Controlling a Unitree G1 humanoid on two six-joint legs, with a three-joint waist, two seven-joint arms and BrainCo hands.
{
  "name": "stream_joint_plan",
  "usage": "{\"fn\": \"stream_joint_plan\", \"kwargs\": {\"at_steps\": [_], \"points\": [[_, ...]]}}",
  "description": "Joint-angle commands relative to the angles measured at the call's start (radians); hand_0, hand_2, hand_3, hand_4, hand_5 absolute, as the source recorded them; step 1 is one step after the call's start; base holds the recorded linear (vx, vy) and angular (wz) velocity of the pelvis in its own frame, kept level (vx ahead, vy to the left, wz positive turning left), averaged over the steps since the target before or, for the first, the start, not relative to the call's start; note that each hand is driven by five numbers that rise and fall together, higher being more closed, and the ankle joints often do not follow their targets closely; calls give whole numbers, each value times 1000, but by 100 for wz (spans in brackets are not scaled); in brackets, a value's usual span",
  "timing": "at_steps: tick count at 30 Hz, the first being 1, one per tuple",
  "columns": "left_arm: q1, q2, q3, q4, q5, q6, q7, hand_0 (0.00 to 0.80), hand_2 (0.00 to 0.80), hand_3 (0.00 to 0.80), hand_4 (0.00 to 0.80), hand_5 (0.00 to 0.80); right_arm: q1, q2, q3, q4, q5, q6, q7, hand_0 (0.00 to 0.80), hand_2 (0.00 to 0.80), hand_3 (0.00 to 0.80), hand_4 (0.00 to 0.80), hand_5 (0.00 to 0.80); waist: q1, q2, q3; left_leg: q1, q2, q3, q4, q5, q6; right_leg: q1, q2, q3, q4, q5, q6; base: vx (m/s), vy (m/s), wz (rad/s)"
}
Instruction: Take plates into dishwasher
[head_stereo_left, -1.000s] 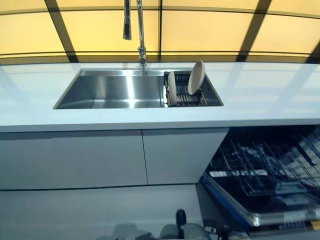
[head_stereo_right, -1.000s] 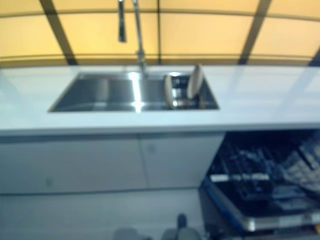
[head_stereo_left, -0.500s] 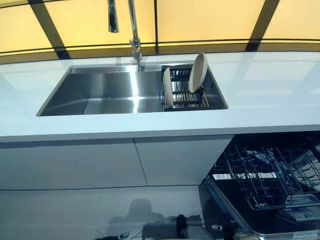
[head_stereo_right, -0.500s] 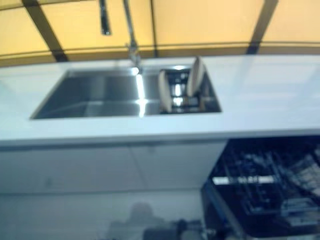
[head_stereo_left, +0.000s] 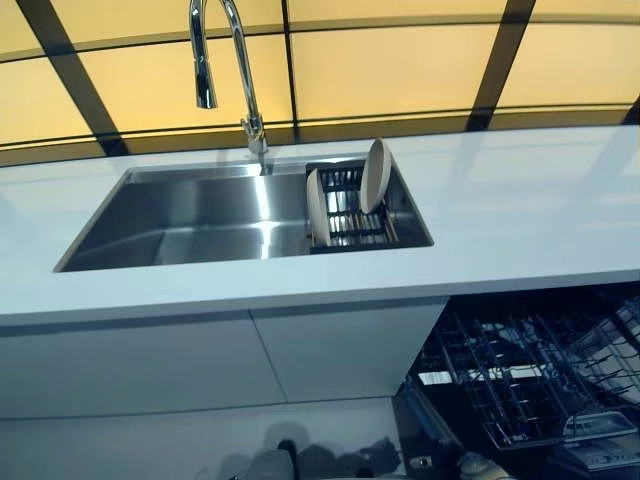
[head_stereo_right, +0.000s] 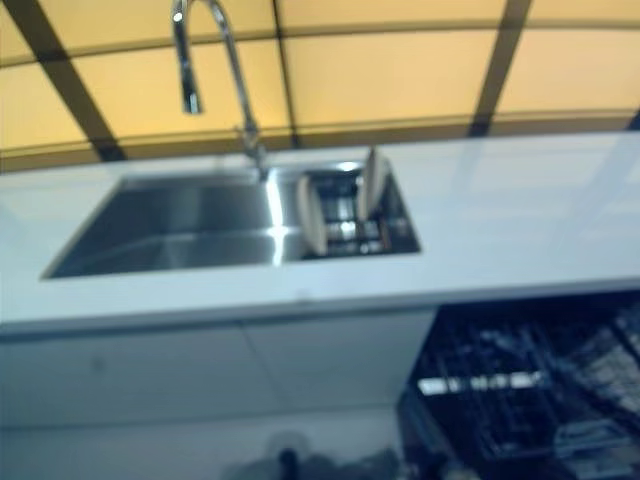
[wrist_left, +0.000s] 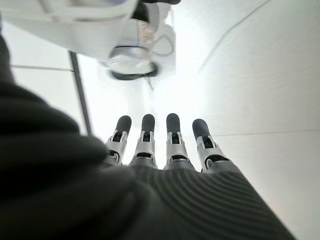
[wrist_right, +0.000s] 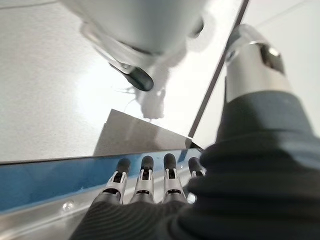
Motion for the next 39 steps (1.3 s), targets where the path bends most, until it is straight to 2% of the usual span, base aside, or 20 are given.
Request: {"fn": "stream_joint_plan", "kwargs": {"at_steps": [1, 3, 6, 7, 8, 9, 12, 14, 15, 16, 17, 18, 28, 33, 35, 39], "points": [[-45, 39, -39, -35, 18, -3, 6, 0, 0, 0, 0, 0, -106, 17, 16, -51, 25, -77, 69, 0, 0, 0, 0, 0, 60, -50, 12, 88, -32, -20, -108, 32, 25, -1, -146, 121, 88, -15, 121, 52, -14, 21], [-42, 50, -44, -45, 33, 0, -3, 0, 0, 0, 0, 0, -110, 14, 41, -108, -3, -98, 113, 0, 0, 0, 0, 0, 71, -66, 8, 71, -33, -14, -93, 25, 27, 8, -156, 121, 71, -7, 130, 40, -45, 25], [-21, 80, -48, -84, 49, 5, -8, 0, 0, 0, 0, 0, -107, -30, 89, -307, -28, -69, 178, 0, 0, 0, 0, 0, 84, -92, 14, 39, -22, 0, -67, 16, 26, 11, -167, 115, 52, 7, 146, -21, -89, 14], [-18, 83, -49, -88, 50, 6, -8, 0, 0, 0, 0, 0, -106, -36, 93, -322, -35, -81, 194, 0, 0, 0, 0, 0, 85, -94, 15, 36, -21, 0, -64, 14, 26, 11, -167, 115, 50, 8, 147, -25, -81, 10], [-14, 87, -47, -94, 51, 7, -8, 0, 0, 0, 0, 0, -105, -49, 96, -363, -33, -62, 211, 0, 0, 0, 0, 0, 85, -96, 16, 32, -19, 1, -61, 14, 26, 11, -167, 115, 49, 9, 148, -17, -87, 13], [14, 111, -34, -119, 63, 8, -9, 0, 0, 0, 0, 0, -96, -125, 96, -552, -28, -15, 307, 0, 0, 0, 0, 0, 83, -110, 20, 22, -10, 11, -57, 14, 22, 15, -169, 115, 37, 17, 156, -14, -82, 18], [51, 135, -7, -132, 64, -6, -13, 0, 0, 0, 0, 0, -74, -255, 85, -791, 18, 41, 466, 0, 0, 0, 0, 0, 70, -123, 21, 29, 0, 29, -66, 11, 18, 22, -171, 122, 22, 24, 165, 1, -32, 8], [59, 143, 0, -133, 59, -12, -16, 0, 0, 0, 0, 0, -64, -298, 74, -859, 52, 37, 519, 0, 0, 0, 0, 0, 66, -126, 20, 32, 3, 33, -71, 11, 16, 25, -171, 124, 17, 25, 168, 3, -1, -3], [61, 146, 2, -135, 57, -12, -16, 0, 0, 0, 0, 0, -61, -318, 65, -907, 83, 54, 546, 0, 0, 0, 0, 0, 64, -128, 19, 34, 4, 34, -73, 11, 15, 26, -170, 126, 15, 26, 169, 14, 8, -4], [68, 149, 10, -134, 49, -21, -18, 0, 0, 0, 0, 0, -60, -347, 33, -1003, 172, 101, 635, 0, 0, 0, 0, 0, 58, -130, 15, 38, 6, 38, -82, 13, 13, 28, -171, 127, 11, 25, 172, 13, 11, -4], [69, 149, 11, -133, 48, -23, -19, 0, 0, 0, 0, 0, -59, -351, 28, -1013, 189, 99, 659, 0, 0, 0, 0, 0, 57, -131, 15, 39, 6, 39, -83, 14, 12, 29, -171, 128, 10, 25, 173, 17, 17, -4], [71, 151, 19, -131, 52, -29, -26, 0, 0, 0, 0, 0, -57, -373, 6, -1086, 248, 134, 730, 0, 0, 0, 0, 0, 53, -132, 11, 42, 8, 44, -86, 13, 10, 30, -172, 127, 10, 23, 175, 13, 9, -7], [107, 161, 41, -119, 67, -65, -41, 0, 0, 0, 0, 0, -27, -448, -115, -1216, 434, 220, 878, 0, 0, 0, 0, 0, 32, -122, -12, 73, 17, 57, -116, 7, 4, 29, -174, 130, 8, 12, 180, 6, 2, -5], [108, 178, 38, -135, 73, -64, -60, 0, 0, 0, 0, 0, -61, -488, -195, -1281, 636, 245, 954, 0, 0, 0, 0, 0, 24, -114, -15, 85, 21, 57, -125, 6, -1, 28, -176, 128, 9, 9, 181, 0, 0, 0], [105, 186, 36, -145, 80, -57, -73, 0, 0, 0, 0, 0, -93, -502, -246, -1296, 744, 254, 937, 0, 0, 0, 0, 0, 22, -111, -16, 91, 22, 55, -128, 4, -4, 28, -176, 126, 10, 8, 181, 0, 0, 0], [107, 186, 36, -139, 96, -63, -87, 0, 0, 0, 0, 0, -186, -515, -368, -1250, 977, 244, 800, 0, 0, 0, 0, 0, 16, -104, -29, 106, 20, 50, -136, -7, -7, 32, -176, 123, 9, 1, 179, 2, 6, -1]]}}
